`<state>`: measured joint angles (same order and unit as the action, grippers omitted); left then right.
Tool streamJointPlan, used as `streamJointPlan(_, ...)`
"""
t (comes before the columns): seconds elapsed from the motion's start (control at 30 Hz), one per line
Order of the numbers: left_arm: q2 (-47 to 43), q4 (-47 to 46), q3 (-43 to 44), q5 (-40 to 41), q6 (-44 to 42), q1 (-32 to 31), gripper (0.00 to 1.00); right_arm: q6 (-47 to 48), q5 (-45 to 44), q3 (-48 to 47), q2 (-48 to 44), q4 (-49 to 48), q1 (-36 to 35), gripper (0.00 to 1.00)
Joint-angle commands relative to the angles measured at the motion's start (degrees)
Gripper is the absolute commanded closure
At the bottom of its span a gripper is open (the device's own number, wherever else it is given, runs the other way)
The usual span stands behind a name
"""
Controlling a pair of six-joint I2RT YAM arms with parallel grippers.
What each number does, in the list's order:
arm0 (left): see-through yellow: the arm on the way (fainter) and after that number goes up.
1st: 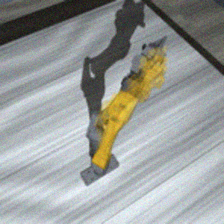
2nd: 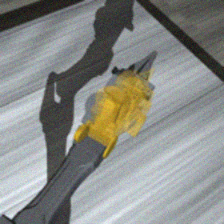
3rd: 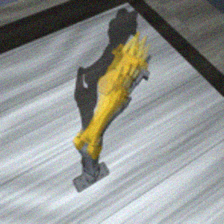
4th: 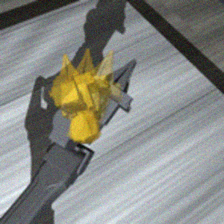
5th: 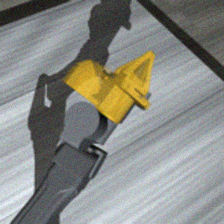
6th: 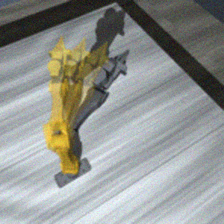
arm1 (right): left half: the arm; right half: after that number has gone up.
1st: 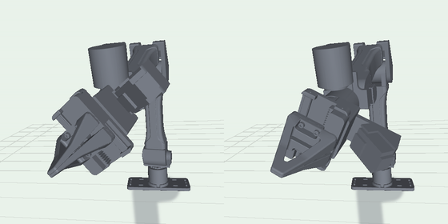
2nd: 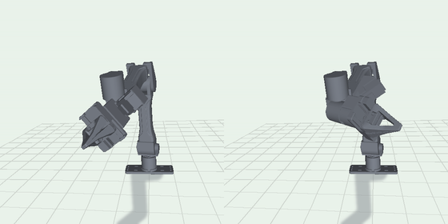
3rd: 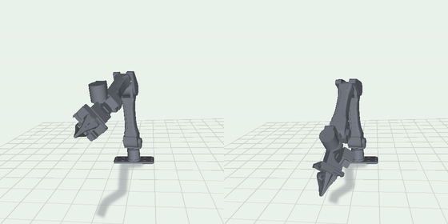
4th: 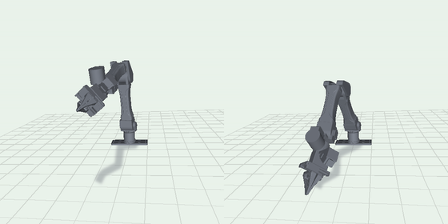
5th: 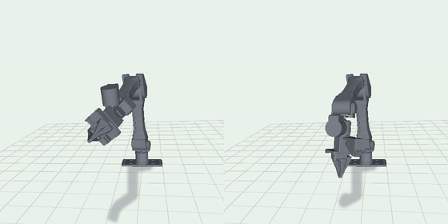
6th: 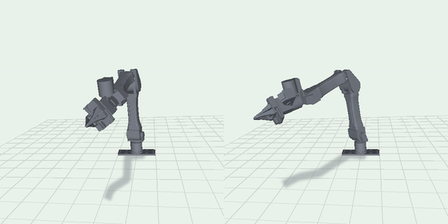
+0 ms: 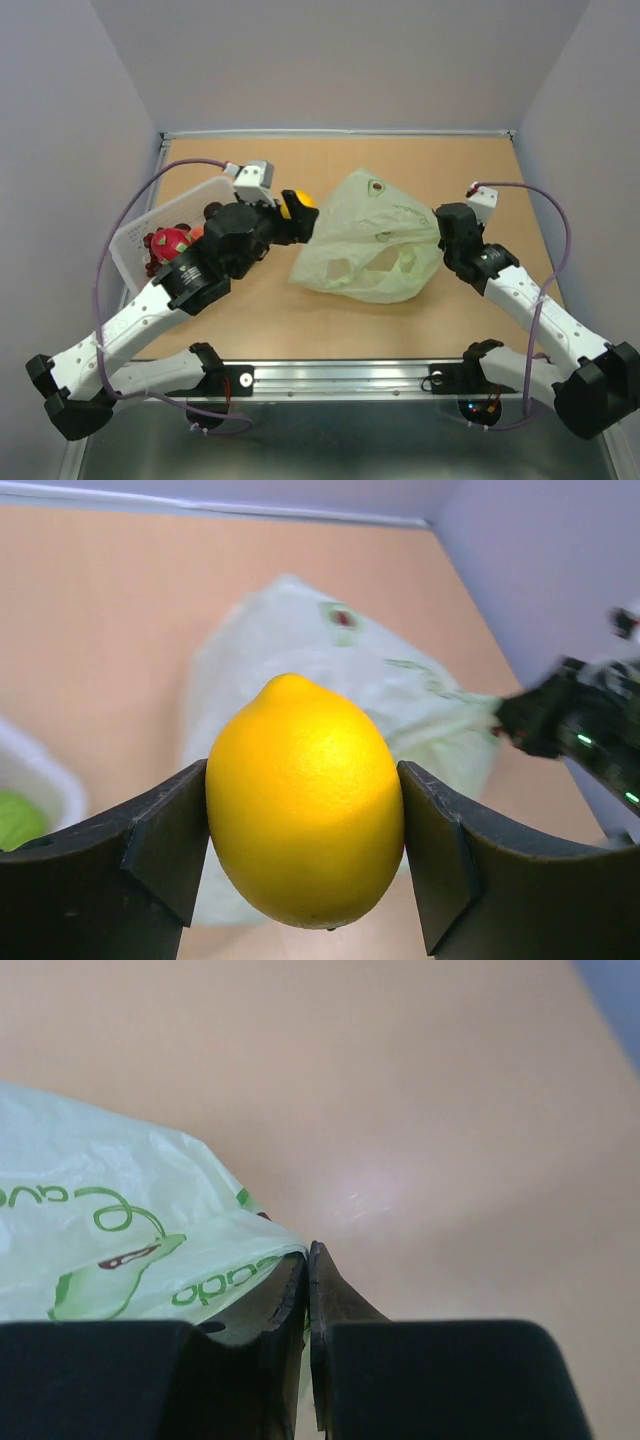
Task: Untie the knot of the plastic bag and take out the fruit
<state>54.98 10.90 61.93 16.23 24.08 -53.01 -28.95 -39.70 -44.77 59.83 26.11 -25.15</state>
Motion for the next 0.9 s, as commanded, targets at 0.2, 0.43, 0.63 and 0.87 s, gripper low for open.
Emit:
streamJointPlan(0.2, -7.0, 7.7, -11.1, 13.7, 1.6, 26.7, 0.94, 7.2, -26.0, -5.9, -9.6, -1.1, 2.8, 0.9)
streamJointPlan(0.43, 1.9, -3.0, -13.4, 8.4, -2.2, 42.3, 0.84, 9.4, -20.9, -0.1, -19.6, 0.6, 2.7, 0.53)
streamJointPlan(0.63, 12.5, -5.8, -9.3, 9.1, -4.0, 47.1, 0.7, 7.8, -12.6, 2.1, -26.3, 4.2, 2.7, 0.1)
streamJointPlan(0.87, 15.6, -6.2, -8.1, 7.7, -5.4, 48.4, 0.15, 10.5, -5.8, -0.5, -32.1, 4.7, 2.8, 0.0)
